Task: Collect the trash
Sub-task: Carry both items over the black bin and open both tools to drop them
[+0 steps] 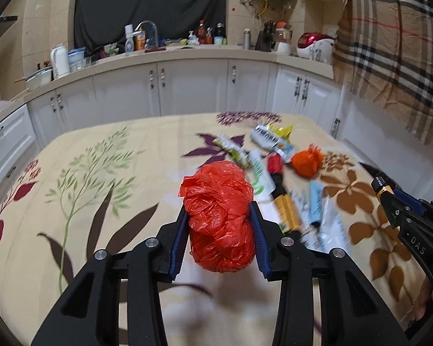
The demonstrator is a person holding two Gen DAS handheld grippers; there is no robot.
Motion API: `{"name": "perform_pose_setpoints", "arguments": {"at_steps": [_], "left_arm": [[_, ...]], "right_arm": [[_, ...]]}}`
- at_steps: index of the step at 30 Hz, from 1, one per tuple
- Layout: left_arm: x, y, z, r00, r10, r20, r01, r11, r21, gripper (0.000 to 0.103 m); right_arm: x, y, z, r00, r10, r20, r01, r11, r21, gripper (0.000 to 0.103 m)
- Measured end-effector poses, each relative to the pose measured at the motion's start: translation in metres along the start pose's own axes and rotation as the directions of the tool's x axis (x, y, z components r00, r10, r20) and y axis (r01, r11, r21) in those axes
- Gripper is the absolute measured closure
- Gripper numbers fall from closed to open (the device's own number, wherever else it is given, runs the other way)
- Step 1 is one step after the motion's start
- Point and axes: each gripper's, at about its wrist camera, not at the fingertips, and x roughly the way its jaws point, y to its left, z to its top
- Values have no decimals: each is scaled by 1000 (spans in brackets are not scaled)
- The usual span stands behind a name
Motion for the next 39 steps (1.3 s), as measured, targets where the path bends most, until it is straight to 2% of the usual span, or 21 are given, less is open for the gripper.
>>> {"name": "perform_pose_setpoints", "arguments": {"at_steps": [6,14,21,30,39], "left_arm": [[6,-31,24,997,-70,38,69,997,37,63],[21,-102,58,976,-199,89,186,974,132,62],[49,-166,71,960,-273,64,254,944,209,62],[101,-233,76,959,-285,-13,277,919,280,62],[138,-270,76,965,-246,-93,263,910,322,62]], "right_arm": [[-1,-38,17,995,-87,45,85,996,41,80],[10,-94,33,976,-199,85,190,976,103,80],[31,-138,37,962,-263,73,250,957,149,80],[64,-180,34,958,-287,23,276,938,209,80],[95,-205,26,956,-292,-22,288,927,241,80]]}}
